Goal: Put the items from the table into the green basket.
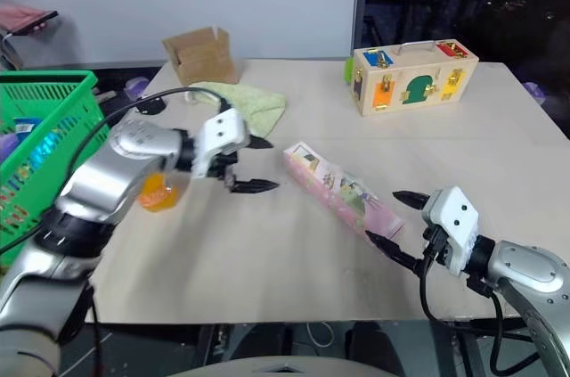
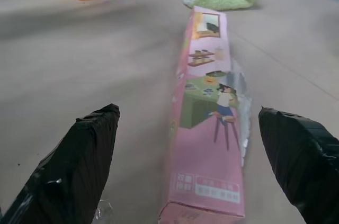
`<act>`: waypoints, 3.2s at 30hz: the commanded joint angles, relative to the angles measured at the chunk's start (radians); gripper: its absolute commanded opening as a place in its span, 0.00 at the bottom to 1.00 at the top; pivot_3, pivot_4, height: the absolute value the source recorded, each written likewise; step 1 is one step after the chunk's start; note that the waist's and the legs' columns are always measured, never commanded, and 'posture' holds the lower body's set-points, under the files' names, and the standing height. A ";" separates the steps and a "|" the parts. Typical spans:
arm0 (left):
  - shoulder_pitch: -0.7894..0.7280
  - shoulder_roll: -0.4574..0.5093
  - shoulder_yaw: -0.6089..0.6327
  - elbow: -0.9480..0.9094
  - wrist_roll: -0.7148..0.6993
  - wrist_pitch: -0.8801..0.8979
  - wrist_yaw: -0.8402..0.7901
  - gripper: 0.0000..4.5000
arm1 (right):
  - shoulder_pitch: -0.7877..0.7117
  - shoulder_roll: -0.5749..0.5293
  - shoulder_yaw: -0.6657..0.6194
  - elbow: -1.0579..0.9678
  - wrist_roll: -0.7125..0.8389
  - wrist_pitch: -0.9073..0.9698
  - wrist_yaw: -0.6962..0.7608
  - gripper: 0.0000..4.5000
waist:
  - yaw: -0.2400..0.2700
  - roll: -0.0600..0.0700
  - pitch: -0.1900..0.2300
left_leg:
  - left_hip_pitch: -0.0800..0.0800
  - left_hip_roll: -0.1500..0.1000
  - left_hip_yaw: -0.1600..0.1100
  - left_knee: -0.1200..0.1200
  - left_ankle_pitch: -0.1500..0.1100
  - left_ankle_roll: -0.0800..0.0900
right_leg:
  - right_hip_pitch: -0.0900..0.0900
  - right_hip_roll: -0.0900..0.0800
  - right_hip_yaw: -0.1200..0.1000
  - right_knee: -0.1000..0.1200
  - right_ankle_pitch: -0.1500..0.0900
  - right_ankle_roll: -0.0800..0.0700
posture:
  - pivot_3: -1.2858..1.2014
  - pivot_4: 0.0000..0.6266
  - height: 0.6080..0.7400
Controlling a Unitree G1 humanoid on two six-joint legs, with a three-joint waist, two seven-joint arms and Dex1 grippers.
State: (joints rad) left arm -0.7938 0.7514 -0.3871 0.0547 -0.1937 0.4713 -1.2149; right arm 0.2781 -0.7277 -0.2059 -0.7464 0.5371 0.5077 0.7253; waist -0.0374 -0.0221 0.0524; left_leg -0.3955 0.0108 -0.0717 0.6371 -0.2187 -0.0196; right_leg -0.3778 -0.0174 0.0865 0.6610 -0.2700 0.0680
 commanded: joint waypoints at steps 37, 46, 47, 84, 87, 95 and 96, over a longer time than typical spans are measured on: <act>-0.408 -0.367 -0.100 0.929 0.367 -0.662 -0.400 0.99 | 0.258 0.111 -0.040 -0.212 -0.091 -0.060 -0.142 1.00 | -0.230 0.003 -0.011 | -0.002 -0.001 -0.004 0.000 -0.002 0.003 | 0.001 0.000 0.003 0.001 -0.004 0.007 | 0.39 0.03 1.00; -0.348 -0.442 -0.182 0.860 0.495 -0.645 -0.249 0.99 | 0.255 0.104 -0.033 -0.199 -0.102 -0.064 -0.133 1.00 | -0.229 0.003 -0.010 | -0.001 -0.003 -0.005 0.002 -0.002 0.003 | 0.003 -0.001 0.002 0.001 -0.004 0.008 | 0.40 0.03 1.00; -0.351 -0.451 -0.187 0.865 0.507 -0.648 -0.236 0.99 | 0.255 0.105 -0.031 -0.200 -0.104 -0.063 -0.135 1.00 | -0.228 0.003 -0.009 | -0.001 -0.003 -0.005 0.002 -0.002 0.003 | 0.003 -0.001 0.003 0.001 -0.004 0.008 | 0.39 0.03 1.00; -0.227 -0.370 -0.177 0.677 0.571 -0.543 -0.185 0.09 | 0.228 0.098 -0.011 -0.169 -0.137 -0.075 -0.105 1.00 | -0.252 0.000 -0.009 | 0.012 -0.004 -0.004 -0.001 -0.004 0.006 | 0.014 -0.001 0.009 -0.001 -0.007 0.012 | 0.41 0.00 1.00; -0.194 -0.352 -0.124 0.577 0.513 -0.468 -0.202 0.09 | 0.222 0.101 -0.006 -0.172 -0.139 -0.073 -0.108 1.00 | -0.251 0.001 -0.009 | 0.011 -0.004 -0.004 -0.002 -0.004 0.006 | 0.014 -0.001 0.009 -0.001 -0.007 0.012 | 0.41 0.00 1.00; -0.249 -0.363 0.368 0.326 0.248 -0.052 0.190 0.09 | 0.053 0.136 0.054 -0.144 -0.141 -0.068 -0.152 1.00 | -0.238 0.003 -0.008 | -0.005 -0.004 -0.006 0.002 -0.004 0.006 | -0.001 -0.002 0.009 0.002 -0.007 0.013 | 0.42 0.01 1.00; -0.264 -0.352 0.417 0.322 0.230 -0.032 0.247 0.09 | 0.016 0.140 0.066 -0.135 -0.138 -0.061 -0.157 1.00 | -0.238 0.003 -0.008 | -0.004 -0.004 -0.006 0.002 -0.004 0.006 | 0.000 -0.002 0.009 0.002 -0.007 0.013 | 0.43 0.00 1.00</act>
State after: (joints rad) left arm -1.0077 0.3694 -0.0914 0.4298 0.0842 0.4007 -1.0883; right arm 0.3419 -0.5935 -0.1528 -0.8840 0.3955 0.4527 0.5864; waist -0.2753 -0.0195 0.0443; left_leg -0.3988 0.0066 -0.0779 0.6394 -0.2228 -0.0134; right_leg -0.3777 -0.0189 0.0958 0.6631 -0.2767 0.0809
